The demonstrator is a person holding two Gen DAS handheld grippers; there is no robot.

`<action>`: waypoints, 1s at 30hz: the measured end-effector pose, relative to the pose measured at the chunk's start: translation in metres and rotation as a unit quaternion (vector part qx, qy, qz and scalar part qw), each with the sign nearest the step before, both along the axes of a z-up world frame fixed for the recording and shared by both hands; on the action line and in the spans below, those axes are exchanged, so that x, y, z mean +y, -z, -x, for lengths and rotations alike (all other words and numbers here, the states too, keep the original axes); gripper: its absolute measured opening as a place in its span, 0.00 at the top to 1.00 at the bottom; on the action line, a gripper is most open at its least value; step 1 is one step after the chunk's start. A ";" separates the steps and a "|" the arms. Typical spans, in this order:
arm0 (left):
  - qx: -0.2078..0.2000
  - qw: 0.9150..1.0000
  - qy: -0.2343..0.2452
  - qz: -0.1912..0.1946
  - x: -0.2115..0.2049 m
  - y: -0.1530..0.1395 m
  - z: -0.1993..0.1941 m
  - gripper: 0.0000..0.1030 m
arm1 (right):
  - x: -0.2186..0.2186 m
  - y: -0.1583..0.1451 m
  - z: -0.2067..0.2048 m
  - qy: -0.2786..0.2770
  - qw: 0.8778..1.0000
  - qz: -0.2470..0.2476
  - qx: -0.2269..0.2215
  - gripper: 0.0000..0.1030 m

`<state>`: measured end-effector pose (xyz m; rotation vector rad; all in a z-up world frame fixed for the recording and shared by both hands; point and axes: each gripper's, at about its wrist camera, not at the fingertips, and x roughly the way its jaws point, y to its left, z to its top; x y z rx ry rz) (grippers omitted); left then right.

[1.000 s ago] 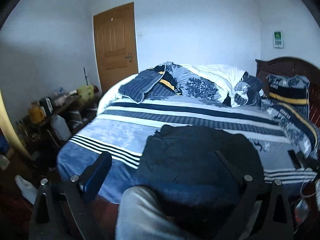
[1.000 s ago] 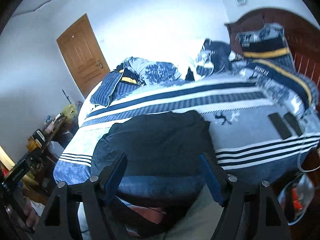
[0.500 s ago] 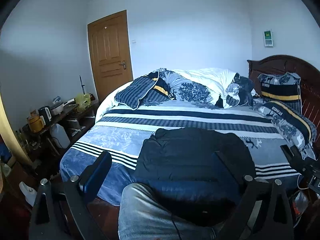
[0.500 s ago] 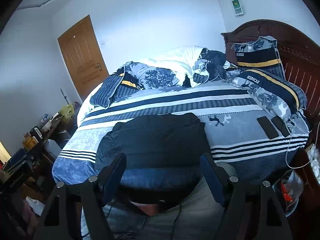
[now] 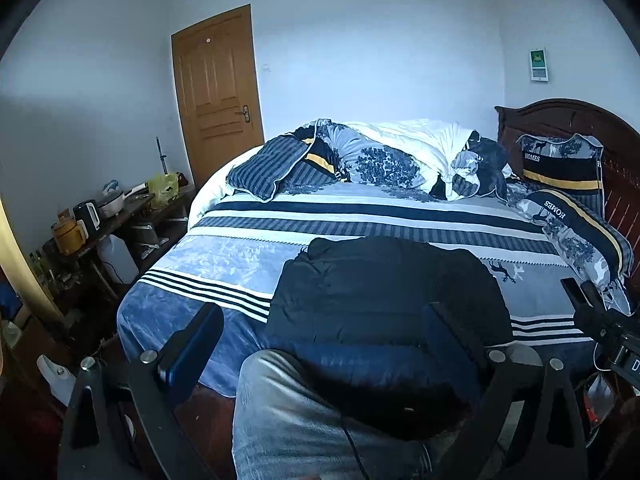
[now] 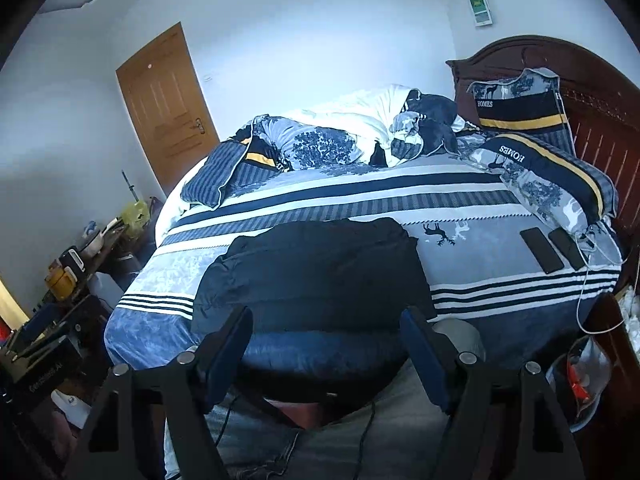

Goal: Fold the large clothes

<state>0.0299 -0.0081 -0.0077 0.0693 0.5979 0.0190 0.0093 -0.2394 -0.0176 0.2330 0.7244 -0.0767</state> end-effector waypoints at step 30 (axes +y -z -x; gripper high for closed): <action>0.014 1.000 -0.002 0.000 0.000 0.005 -0.001 0.04 | 0.009 0.003 0.002 0.000 1.000 0.004 0.007 0.23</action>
